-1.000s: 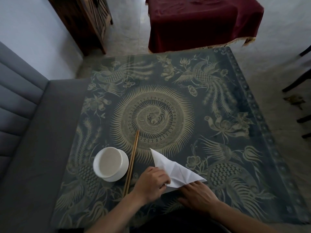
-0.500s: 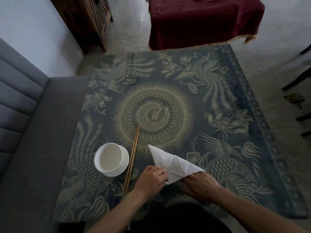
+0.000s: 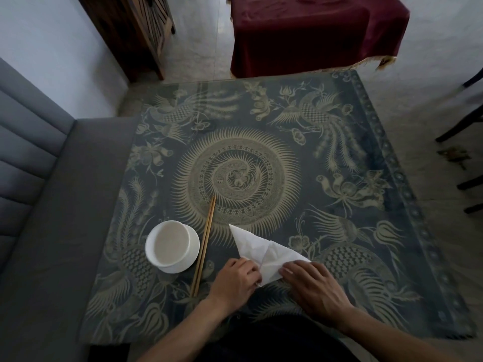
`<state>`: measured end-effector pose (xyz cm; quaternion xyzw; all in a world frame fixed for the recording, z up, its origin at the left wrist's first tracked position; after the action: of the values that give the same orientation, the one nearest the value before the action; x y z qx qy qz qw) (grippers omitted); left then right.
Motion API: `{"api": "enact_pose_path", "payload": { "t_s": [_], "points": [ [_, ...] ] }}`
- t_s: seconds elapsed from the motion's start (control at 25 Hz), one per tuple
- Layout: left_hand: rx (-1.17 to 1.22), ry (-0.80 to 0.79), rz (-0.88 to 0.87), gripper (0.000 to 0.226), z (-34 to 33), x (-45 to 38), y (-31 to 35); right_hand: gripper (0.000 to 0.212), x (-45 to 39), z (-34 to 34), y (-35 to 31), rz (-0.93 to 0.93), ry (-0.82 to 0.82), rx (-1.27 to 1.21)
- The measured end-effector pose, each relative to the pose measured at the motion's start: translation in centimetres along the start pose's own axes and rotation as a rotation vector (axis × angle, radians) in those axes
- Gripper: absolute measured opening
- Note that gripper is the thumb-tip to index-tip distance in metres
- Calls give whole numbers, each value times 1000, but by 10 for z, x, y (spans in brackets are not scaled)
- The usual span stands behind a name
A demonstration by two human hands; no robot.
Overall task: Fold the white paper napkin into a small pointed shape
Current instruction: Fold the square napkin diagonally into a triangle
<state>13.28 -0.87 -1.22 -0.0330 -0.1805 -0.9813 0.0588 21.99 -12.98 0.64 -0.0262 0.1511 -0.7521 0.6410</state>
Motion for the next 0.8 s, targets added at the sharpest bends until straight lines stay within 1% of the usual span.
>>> {"api": "enact_pose_path", "payload": {
  "t_s": [0.16, 0.24, 0.28, 0.36, 0.44, 0.52, 0.64, 0.8],
  "points": [
    [-10, 14, 1, 6, 3, 2, 0, 37, 7, 1, 4, -122, 52, -11],
    [-4, 22, -2, 8, 3, 4, -1, 42, 10, 2, 16, -237, 73, -13],
    [3, 14, -1, 9, 2, 5, -2, 48, 11, -2, 21, -274, 55, -6],
    [0, 2, -5, 11, 1, 7, -3, 59, 12, -16, 21, -261, -55, 43],
    [-9, 3, -9, 12, 0, 10, -3, 65, 12, -31, 20, -209, -184, 95],
    [-25, 10, -18, 12, -1, 14, -2, 68, 14, -39, 23, -215, -257, 111],
    [-38, 24, -46, 11, -3, 18, 0, 72, 15, -45, 30, -267, -315, 112],
    [-49, 15, -82, 13, -7, 24, -1, 74, 15, -47, 34, -256, -326, 125]
  ]
}}
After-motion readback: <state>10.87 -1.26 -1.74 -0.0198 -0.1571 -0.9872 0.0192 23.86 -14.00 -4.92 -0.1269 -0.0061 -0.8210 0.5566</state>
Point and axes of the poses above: each hand's wrist, its own x-axis away from the middle knuckle, its own z-axis out of the back of the hand, y = z × x, the point moved 9 cm from there along -x, towards the middle knuckle, and after that the axes turned 3 degrees about -z, right-handed, at the moved point
